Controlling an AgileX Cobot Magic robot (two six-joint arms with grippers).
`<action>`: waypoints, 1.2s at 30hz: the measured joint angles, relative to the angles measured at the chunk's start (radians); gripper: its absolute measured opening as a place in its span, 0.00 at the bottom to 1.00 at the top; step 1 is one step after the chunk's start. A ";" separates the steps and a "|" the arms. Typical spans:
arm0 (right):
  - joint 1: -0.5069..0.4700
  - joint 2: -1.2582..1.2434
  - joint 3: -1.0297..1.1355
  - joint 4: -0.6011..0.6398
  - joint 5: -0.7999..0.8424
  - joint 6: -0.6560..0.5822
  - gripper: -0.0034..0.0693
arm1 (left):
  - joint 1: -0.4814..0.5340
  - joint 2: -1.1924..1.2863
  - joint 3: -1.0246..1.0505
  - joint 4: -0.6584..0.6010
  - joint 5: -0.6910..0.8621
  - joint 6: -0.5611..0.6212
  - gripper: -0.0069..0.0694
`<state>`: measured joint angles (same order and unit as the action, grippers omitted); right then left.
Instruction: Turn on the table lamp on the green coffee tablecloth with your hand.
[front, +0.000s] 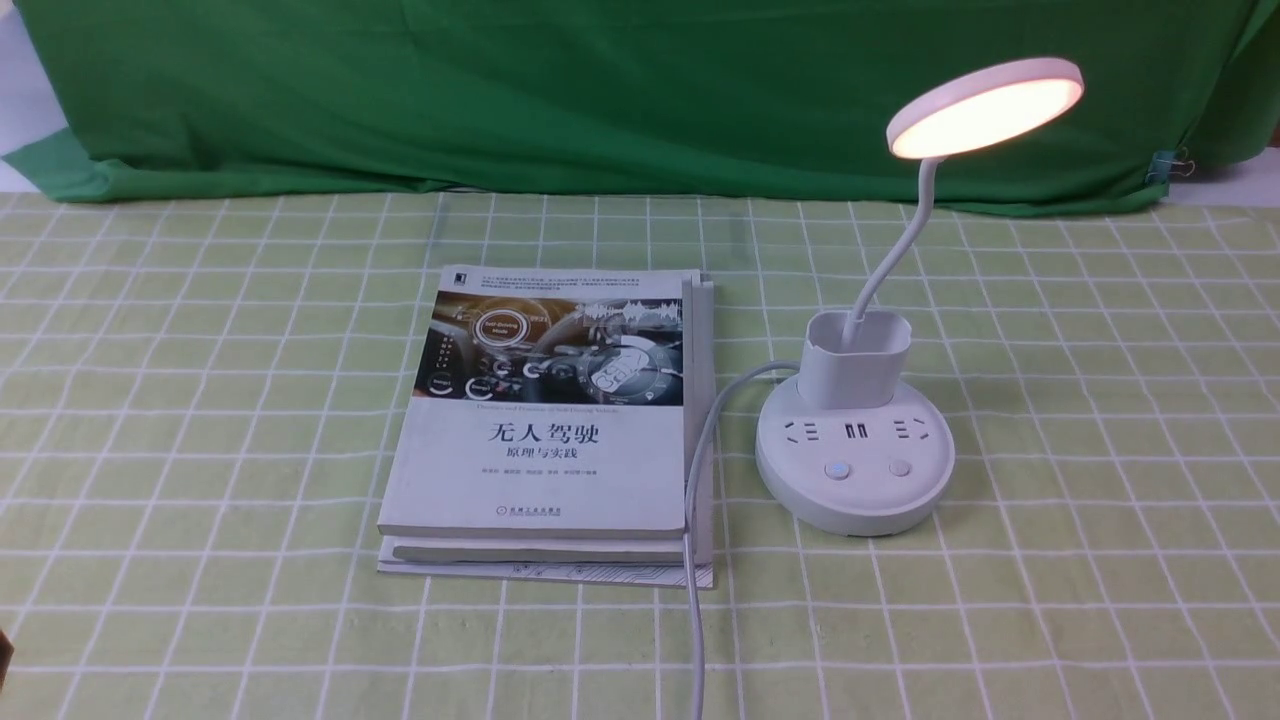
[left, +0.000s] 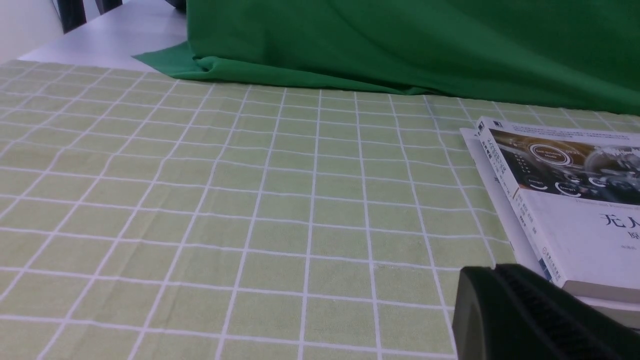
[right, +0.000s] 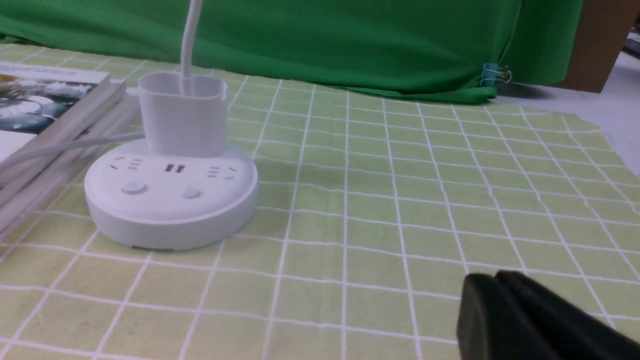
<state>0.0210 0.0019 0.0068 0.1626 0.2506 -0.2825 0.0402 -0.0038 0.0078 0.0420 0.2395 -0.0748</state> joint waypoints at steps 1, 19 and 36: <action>0.000 0.000 0.000 0.000 0.000 0.000 0.13 | 0.000 0.000 0.000 0.000 0.000 0.000 0.09; 0.000 0.000 0.000 0.000 0.001 0.000 0.20 | 0.000 0.000 0.000 0.000 0.000 0.000 0.09; 0.000 0.000 0.000 0.000 0.001 0.000 0.24 | 0.000 0.000 0.000 0.000 0.000 0.000 0.09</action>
<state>0.0210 0.0019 0.0068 0.1626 0.2516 -0.2825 0.0402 -0.0038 0.0078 0.0420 0.2395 -0.0748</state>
